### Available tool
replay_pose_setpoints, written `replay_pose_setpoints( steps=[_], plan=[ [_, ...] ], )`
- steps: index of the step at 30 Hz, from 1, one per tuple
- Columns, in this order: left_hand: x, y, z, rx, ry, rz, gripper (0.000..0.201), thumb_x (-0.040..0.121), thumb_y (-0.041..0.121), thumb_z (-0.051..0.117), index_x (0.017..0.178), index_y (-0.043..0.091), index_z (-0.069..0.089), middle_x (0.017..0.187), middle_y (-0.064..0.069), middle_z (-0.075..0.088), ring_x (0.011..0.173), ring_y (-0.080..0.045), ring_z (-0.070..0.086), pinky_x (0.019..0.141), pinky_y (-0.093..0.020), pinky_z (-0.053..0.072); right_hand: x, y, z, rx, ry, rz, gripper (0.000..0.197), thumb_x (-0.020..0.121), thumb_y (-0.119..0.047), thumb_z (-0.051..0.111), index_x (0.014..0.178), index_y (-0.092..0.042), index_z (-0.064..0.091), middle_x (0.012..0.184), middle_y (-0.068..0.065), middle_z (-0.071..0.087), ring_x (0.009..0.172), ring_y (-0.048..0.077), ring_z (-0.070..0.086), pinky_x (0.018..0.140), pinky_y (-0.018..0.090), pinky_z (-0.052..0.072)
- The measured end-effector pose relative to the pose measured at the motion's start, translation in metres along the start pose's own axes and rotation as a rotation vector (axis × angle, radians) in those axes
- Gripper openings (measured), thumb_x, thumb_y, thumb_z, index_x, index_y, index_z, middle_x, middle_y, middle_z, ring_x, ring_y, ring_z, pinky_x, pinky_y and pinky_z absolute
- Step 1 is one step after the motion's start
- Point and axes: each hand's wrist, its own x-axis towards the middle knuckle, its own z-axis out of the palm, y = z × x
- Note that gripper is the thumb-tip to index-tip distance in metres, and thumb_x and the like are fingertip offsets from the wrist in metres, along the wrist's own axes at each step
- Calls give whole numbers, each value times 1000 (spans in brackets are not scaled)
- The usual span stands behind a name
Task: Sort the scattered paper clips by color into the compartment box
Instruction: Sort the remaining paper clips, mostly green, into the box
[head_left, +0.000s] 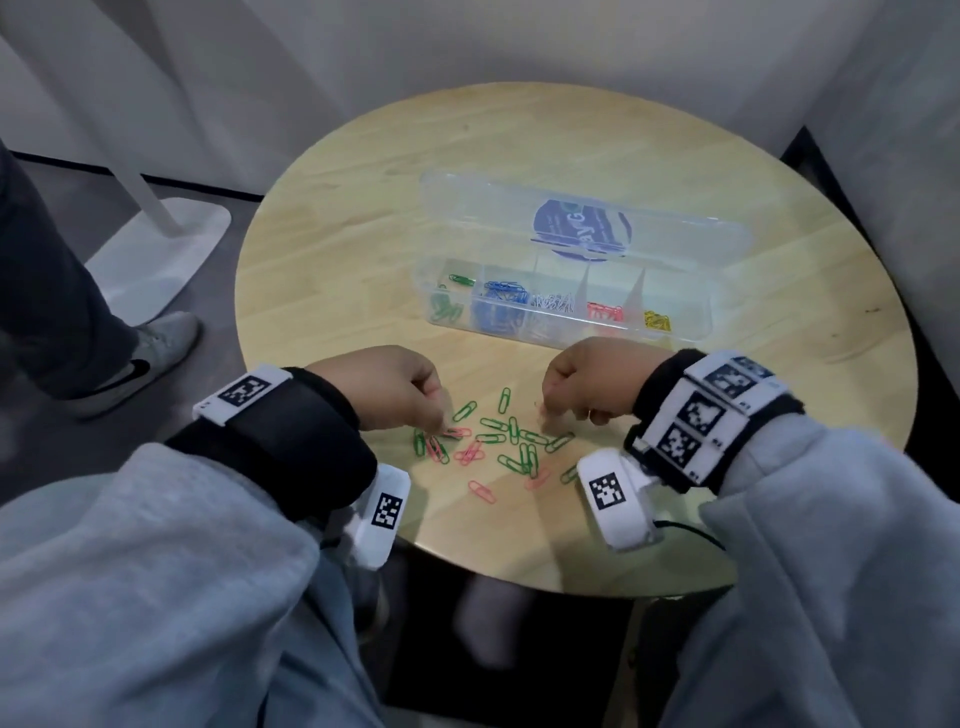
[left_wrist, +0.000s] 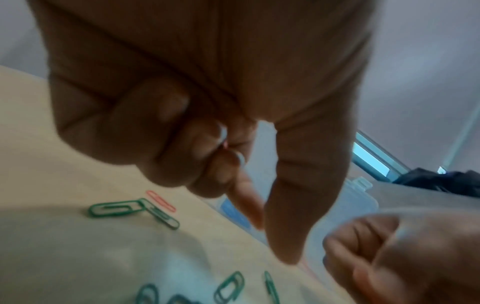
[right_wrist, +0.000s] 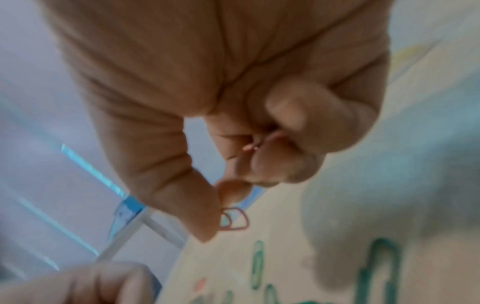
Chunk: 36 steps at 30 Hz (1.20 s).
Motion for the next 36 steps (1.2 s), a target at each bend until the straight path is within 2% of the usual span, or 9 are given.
replay_pose_setpoints(
  steps=[3, 6, 10, 16, 18, 23, 26, 30, 36],
  plan=[
    [1, -1, 6, 91, -33, 28, 18, 76, 13, 69, 75, 27, 60, 56, 9, 43, 51, -8, 39, 50, -23, 28, -1, 7, -1, 354, -89, -30, 25, 81, 0, 62, 61, -11, 53, 54, 5, 52, 47, 15, 42, 46, 20, 38],
    [2, -3, 11, 197, -53, 20, 18, 76, 12, 64, 74, 29, 61, 60, 7, 45, 54, -11, 42, 51, -23, 30, -2, 13, 3, 465, -150, -47, 28, 83, 11, 51, 62, -8, 48, 50, 5, 54, 41, 10, 46, 39, 15, 39],
    [5, -6, 19, 282, -38, 6, 14, 78, 18, 63, 84, 32, 62, 65, 9, 44, 59, -10, 43, 52, -24, 30, -1, 18, 5, 529, -190, -25, 25, 85, 15, 46, 73, -6, 54, 66, 11, 54, 41, 9, 49, 38, 16, 43],
    [10, -9, 22, 297, -28, 41, 13, 79, 17, 66, 90, 24, 66, 61, 13, 44, 56, -3, 40, 50, -21, 28, -6, 21, 10, 561, -195, 18, 27, 88, 7, 35, 71, -5, 52, 61, 10, 48, 50, 18, 51, 44, 22, 49],
    [12, -10, 23, 295, -28, 65, 11, 78, 20, 67, 88, 24, 65, 62, 11, 44, 56, -4, 40, 51, -21, 29, -8, 19, 12, 455, -211, -1, 25, 86, 8, 36, 72, -8, 49, 58, 8, 50, 48, 17, 50, 44, 23, 47],
    [18, -14, 24, 291, -54, 93, 9, 77, 27, 69, 78, 29, 61, 64, 7, 45, 57, -9, 43, 57, -25, 32, -18, 11, 23, -245, -202, -197, 18, 80, -7, 55, 71, -23, 52, 65, -9, 53, 60, 10, 47, 61, 25, 40],
    [20, -15, 22, 299, -60, 98, 8, 77, 26, 69, 78, 29, 61, 62, 6, 44, 57, -9, 41, 56, -25, 31, -23, 7, 26, -305, -199, -255, 12, 80, -11, 64, 83, -22, 62, 60, -11, 45, 55, 2, 40, 59, 21, 34],
    [20, -16, 23, 288, -64, 114, 12, 74, 24, 71, 79, 28, 61, 64, 7, 42, 56, -9, 41, 55, -24, 31, -20, 6, 32, -429, -195, -300, 23, 80, -10, 63, 100, -22, 64, 64, -12, 43, 61, 7, 42, 60, 23, 35],
    [19, -15, 26, 321, -61, 117, 11, 75, 24, 70, 80, 28, 62, 67, 9, 44, 57, -8, 42, 54, -23, 31, -12, 6, 37, -543, -169, -317, 14, 82, -11, 61, 83, -24, 57, 66, -14, 43, 60, 1, 38, 60, 26, 37]
  ],
)
